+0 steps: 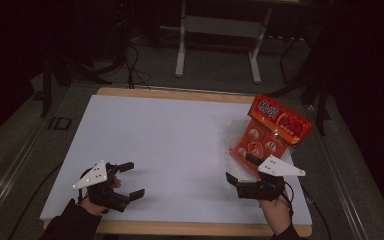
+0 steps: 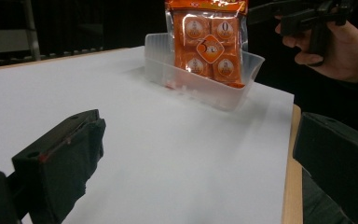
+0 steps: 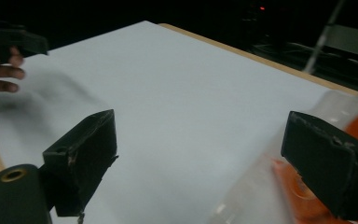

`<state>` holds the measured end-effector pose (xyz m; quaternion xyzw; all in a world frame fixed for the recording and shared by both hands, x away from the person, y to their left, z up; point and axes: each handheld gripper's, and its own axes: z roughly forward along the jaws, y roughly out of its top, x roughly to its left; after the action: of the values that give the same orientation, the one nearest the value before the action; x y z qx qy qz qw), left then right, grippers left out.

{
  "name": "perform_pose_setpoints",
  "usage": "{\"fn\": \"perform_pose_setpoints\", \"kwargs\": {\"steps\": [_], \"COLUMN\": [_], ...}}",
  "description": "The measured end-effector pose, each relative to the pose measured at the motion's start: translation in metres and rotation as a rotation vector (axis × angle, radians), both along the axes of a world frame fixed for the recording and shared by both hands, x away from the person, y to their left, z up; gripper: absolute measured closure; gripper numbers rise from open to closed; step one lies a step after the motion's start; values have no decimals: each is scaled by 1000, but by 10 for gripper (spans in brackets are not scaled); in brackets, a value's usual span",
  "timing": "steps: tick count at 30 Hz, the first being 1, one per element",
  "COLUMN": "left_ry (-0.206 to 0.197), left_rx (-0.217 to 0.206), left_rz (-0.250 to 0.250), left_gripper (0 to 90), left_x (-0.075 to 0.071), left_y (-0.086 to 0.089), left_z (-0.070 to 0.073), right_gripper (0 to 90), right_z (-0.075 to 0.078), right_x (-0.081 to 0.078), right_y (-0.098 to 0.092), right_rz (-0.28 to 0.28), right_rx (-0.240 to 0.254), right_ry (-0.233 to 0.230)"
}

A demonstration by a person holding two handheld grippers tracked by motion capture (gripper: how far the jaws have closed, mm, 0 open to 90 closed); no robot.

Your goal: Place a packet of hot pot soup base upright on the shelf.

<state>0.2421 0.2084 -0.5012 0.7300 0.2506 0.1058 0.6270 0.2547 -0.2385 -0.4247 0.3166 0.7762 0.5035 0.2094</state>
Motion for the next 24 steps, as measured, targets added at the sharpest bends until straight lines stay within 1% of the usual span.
{"fn": "perform_pose_setpoints", "kwargs": {"steps": [2,4,6,10,12,13,14,16,18,20,22,24], "left_ry": [-1,1,1,-3,-6,-7,-6,-5,-4,-3,-5,-6], "left_rx": [1,-2,-3,1,2,3,4,4,9,9,11,11], "left_rz": [0,1,1,0,0,0,-1,-4,-1,-1,0,-1], "left_gripper": [21,21,21,21,21,21,21,21,21,21,21,21], "left_x": [0,0,0,0,0,-1,-1,-1,-1,-1,-1,-2], "left_y": [0,0,0,0,0,0,0,-1,-1,-1,-1,-1], "left_z": [0,0,0,0,0,0,0,-1,-1,-2,-2,-2], "right_gripper": [102,102,102,102,102,117,117,117,116,116,115,115], "right_z": [-3,-6,-9,-15,-17,-20,-22,-25,-28,-32,-34,-36], "right_x": [0,1,1,1,2,2,2,2,2,1,0,-1], "right_y": [2,4,6,10,12,12,13,14,15,17,19,21], "right_rz": [7,30,46,72,74,69,82,87,115,120,140,139], "right_rx": [7,24,29,18,17,12,15,18,18,2,-10,-26], "right_ry": [-5,5,6,5,8,-15,-12,-16,-10,-7,-14,-15]}}
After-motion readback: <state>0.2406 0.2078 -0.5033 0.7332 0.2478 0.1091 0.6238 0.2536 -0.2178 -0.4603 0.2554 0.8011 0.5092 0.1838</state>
